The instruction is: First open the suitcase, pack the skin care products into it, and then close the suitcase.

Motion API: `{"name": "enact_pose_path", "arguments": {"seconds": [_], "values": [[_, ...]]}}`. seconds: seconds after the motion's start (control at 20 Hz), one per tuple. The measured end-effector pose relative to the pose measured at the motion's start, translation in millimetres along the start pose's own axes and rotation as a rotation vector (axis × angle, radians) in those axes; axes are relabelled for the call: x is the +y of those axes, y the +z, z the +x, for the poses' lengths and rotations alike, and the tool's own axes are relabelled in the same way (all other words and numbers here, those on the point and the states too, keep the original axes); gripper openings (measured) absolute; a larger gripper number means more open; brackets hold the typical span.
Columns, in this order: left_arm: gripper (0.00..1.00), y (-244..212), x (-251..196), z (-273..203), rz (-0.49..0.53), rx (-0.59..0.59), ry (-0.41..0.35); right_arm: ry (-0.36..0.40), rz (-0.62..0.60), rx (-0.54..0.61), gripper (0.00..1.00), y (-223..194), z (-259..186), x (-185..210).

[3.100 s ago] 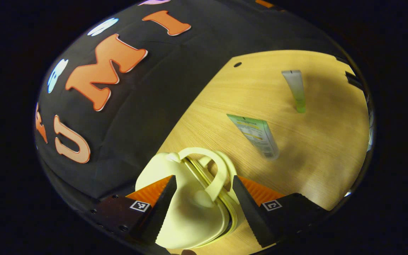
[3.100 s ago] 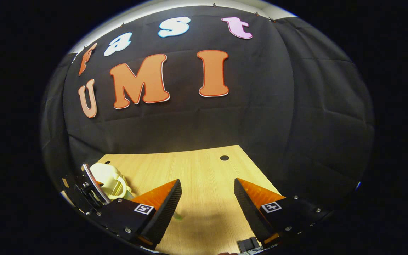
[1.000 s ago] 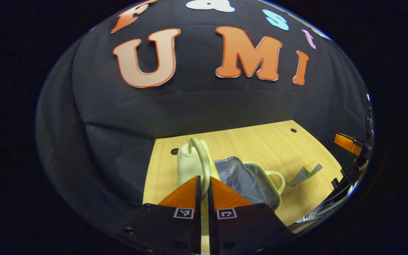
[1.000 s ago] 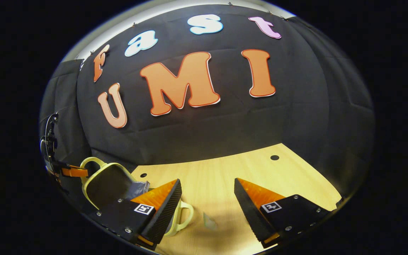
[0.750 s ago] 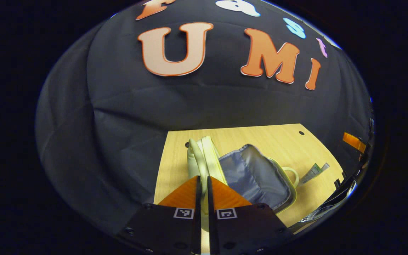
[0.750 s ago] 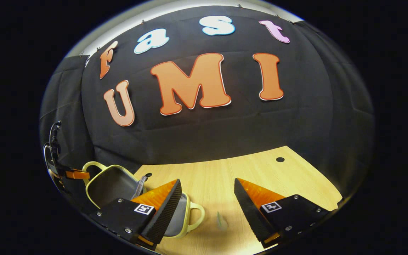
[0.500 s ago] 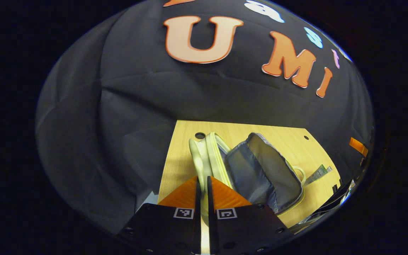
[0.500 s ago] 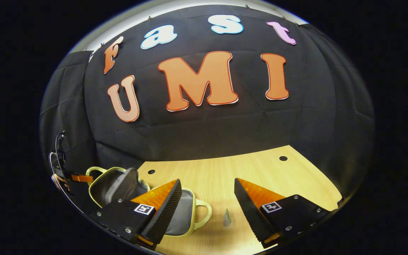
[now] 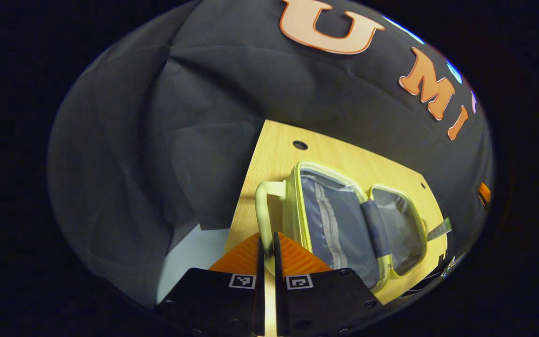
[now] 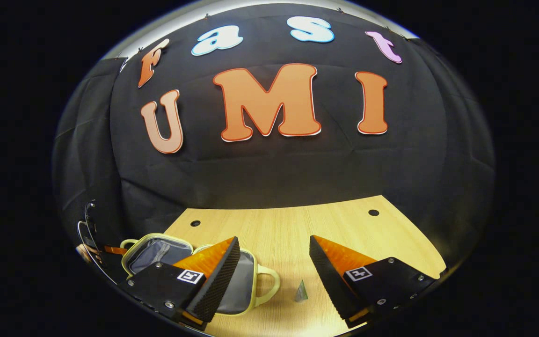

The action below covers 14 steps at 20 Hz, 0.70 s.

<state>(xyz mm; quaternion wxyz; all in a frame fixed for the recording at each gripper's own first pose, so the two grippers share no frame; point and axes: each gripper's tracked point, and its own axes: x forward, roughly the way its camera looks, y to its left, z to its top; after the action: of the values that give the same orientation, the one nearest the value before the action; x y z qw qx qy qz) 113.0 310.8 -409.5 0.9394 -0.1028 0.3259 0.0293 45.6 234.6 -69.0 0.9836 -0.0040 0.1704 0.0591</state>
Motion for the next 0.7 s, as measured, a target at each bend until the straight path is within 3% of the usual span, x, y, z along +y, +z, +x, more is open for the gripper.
{"name": "enact_pose_path", "arguments": {"seconds": [0.35, 0.5, 0.55, 0.7], "values": [[0.10, -27.8, 18.9, 33.7, -0.050, 0.054, 0.071, -0.039, -0.012, 0.010, 0.95, -2.2, 2.0, -15.2], [0.21, -17.0, 24.0, 28.0, 0.013, 0.042, 0.148, -0.055, -0.004, 0.004, 0.94, -1.7, -0.2, -26.5], [0.19, -4.7, 24.5, 25.3, 0.045, 0.012, 0.176, -0.060, -0.002, 0.001, 0.94, -1.8, -0.9, -30.1], [0.41, 35.3, -0.9, -4.1, 0.076, -0.097, 0.177, -0.075, -0.005, -0.008, 0.95, -1.4, -3.7, -43.0]]}}
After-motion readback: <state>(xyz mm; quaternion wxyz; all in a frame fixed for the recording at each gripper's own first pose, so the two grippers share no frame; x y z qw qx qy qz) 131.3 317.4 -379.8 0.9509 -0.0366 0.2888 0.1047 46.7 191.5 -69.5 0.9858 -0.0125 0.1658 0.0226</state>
